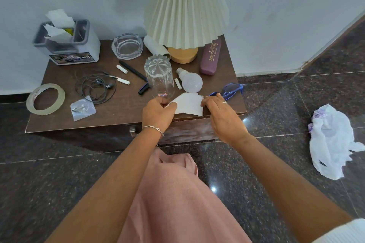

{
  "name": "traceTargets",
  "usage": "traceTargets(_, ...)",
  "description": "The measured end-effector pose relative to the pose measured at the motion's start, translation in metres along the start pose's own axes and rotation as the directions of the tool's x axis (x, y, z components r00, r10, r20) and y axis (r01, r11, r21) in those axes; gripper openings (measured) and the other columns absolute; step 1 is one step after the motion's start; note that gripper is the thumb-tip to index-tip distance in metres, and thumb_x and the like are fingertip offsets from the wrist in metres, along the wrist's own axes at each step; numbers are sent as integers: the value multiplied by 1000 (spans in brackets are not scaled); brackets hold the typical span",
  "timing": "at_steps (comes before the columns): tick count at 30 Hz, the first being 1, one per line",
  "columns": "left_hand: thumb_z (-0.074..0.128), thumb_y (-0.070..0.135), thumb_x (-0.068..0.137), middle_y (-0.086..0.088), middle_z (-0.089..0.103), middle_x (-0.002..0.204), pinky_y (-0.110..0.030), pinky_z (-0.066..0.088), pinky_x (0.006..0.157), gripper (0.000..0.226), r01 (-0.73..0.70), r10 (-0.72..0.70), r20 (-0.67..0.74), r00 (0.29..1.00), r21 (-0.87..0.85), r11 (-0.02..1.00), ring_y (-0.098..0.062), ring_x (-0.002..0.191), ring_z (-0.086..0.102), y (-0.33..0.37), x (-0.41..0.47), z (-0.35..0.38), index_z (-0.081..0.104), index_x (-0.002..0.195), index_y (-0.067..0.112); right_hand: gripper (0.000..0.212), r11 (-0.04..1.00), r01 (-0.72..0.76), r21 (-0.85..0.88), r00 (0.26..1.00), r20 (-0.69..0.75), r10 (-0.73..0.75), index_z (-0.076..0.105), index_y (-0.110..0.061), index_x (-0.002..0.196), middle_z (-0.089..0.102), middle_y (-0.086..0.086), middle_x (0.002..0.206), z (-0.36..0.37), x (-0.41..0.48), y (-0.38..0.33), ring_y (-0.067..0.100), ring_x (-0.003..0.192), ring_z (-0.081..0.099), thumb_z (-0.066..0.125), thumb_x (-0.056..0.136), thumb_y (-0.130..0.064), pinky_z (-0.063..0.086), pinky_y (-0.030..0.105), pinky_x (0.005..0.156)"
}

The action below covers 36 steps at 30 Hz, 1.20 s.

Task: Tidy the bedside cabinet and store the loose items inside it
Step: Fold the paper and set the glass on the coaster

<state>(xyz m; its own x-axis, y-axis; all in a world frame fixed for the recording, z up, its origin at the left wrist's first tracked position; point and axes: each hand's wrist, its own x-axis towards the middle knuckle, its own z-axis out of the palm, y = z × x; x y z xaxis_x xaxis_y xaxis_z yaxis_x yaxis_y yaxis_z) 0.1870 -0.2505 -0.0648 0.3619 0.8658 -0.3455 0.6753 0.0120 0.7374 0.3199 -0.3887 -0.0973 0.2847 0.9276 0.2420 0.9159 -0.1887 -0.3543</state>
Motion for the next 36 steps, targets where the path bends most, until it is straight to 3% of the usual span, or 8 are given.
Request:
traceTargets(5, 54, 29, 80, 0, 67, 90, -40, 56, 82, 7, 30, -31, -4, 1000, -151, 988, -24, 86, 67, 0, 1, -3, 57, 74, 27, 53, 999, 3, -46, 997, -72, -6, 60, -2, 102, 63, 13, 98, -4, 4, 1, 31, 90, 62, 60, 57, 24, 52, 39, 85)
traceTargets(10, 55, 13, 88, -2, 65, 89, -34, 55, 81, 17, 56, -37, 75, 997, -281, 958, -16, 75, 67, 7, -1, 1, 50, 79, 27, 55, 999, -25, -28, 996, -81, 22, 63, -4, 105, 67, 12, 101, -8, 7, 5, 32, 92, 66, 59, 59, 26, 53, 41, 86)
traceTargets(15, 53, 12, 90, -6, 66, 93, -35, 55, 81, 9, 61, -29, 107, 994, -304, 951, -13, 71, 65, 9, 1, 4, 52, 87, 20, 47, 997, -72, 28, 996, -48, 73, 63, -5, 108, 66, 12, 106, -13, 6, 9, 32, 95, 64, 55, 69, 19, 53, 38, 69)
traceTargets(19, 53, 10, 90, -9, 65, 97, -30, 55, 74, 13, 65, -32, 109, 993, -315, 947, -13, 69, 63, 10, 1, 6, 53, 102, 14, 43, 994, -102, 46, 994, -38, 104, 62, -6, 111, 65, 10, 112, -15, 4, 12, 30, 101, 62, 52, 75, 15, 56, 44, 75)
traceTargets(23, 53, 10, 90, -9, 65, 94, -27, 54, 72, 22, 81, -49, 107, 993, -318, 945, -12, 68, 62, 10, 3, 8, 55, 111, 9, 46, 995, -96, 32, 993, -60, 97, 62, -4, 112, 65, 13, 114, -16, 4, 11, 32, 108, 62, 51, 73, 19, 51, 44, 93)
traceTargets(29, 53, 10, 90, -10, 65, 99, -27, 54, 71, 19, 88, -54, 114, 992, -320, 943, -13, 68, 63, 12, 4, 9, 54, 108, 10, 47, 991, -124, 53, 988, -89, 128, 61, -5, 115, 63, 11, 124, -18, 5, 10, 27, 126, 52, 45, 77, 18, 40, 42, 107)
traceTargets(33, 52, 9, 90, -11, 65, 99, -24, 52, 66, 16, 88, -48, 127, 991, -334, 938, -12, 67, 62, 16, 1, 7, 53, 106, 10, 47, 976, -184, 113, 975, -102, 195, 59, -9, 122, 60, 5, 129, -27, 5, 0, 19, 129, 49, 47, 80, 11, 42, 30, 101)
traceTargets(36, 53, 8, 90, -12, 64, 99, -22, 52, 63, 11, 72, -19, 146, 989, -364, 929, -13, 67, 63, 20, -4, 1, 53, 100, 13, 48, 953, -214, 213, 970, -69, 233, 52, -12, 131, 53, 1, 136, -34, 7, -12, 12, 129, 44, 48, 83, -8, 28, 10, 102)
